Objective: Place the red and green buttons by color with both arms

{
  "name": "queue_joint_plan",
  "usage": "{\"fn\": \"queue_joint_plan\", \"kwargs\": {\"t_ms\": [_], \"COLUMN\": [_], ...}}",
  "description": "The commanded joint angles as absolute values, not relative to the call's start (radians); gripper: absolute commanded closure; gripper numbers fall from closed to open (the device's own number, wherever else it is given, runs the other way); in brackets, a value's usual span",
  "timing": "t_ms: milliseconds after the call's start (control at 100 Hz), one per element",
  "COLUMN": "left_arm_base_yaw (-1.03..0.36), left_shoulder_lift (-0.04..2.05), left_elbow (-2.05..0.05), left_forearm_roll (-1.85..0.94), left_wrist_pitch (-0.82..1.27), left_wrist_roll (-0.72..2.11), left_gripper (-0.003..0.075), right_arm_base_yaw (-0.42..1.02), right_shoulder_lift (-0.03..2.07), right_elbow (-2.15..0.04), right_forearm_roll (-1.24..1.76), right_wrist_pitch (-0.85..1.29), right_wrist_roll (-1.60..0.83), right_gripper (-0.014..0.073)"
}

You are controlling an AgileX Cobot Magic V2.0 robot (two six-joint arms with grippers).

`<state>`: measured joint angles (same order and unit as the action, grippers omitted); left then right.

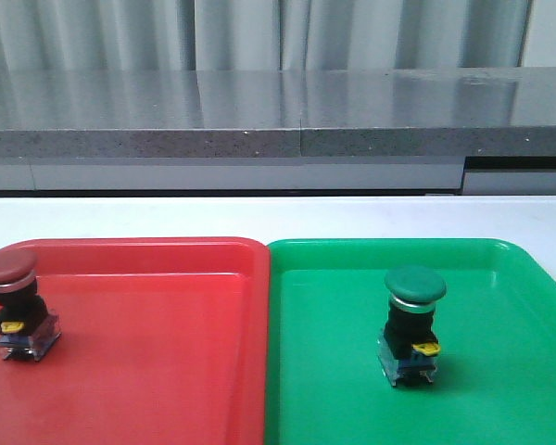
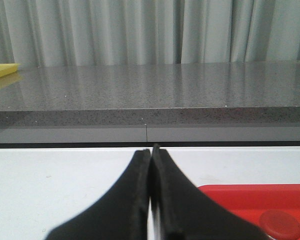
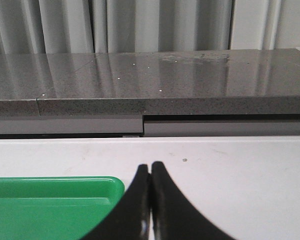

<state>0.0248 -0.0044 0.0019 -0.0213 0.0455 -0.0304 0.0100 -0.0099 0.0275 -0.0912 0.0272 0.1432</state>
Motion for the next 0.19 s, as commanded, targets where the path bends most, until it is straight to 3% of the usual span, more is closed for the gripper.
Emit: {"fn": "queue_joint_plan", "kwargs": {"t_ms": [0,180], "left_arm_base_yaw": [0.022,0.022], "left_shoulder_lift": [-0.036,-0.036], "left_elbow": [0.013,0.013], "left_forearm_roll": [-0.03,-0.03], "left_wrist_pitch": [-0.032,-0.032], "left_wrist_roll": [-0.041,-0.041], "left_gripper": [0.0741,0.0741], "right_arm_base_yaw": [0.003,0.003], "right_shoulder_lift": [-0.032,-0.032], "right_elbow": [0.009,0.009], "right_forearm_roll": [-0.093,-0.093], "right_wrist_pitch": [-0.059,-0.059], "right_wrist_roll": [0.134,0.134], "right_gripper": [0.0657,0.0657]}}
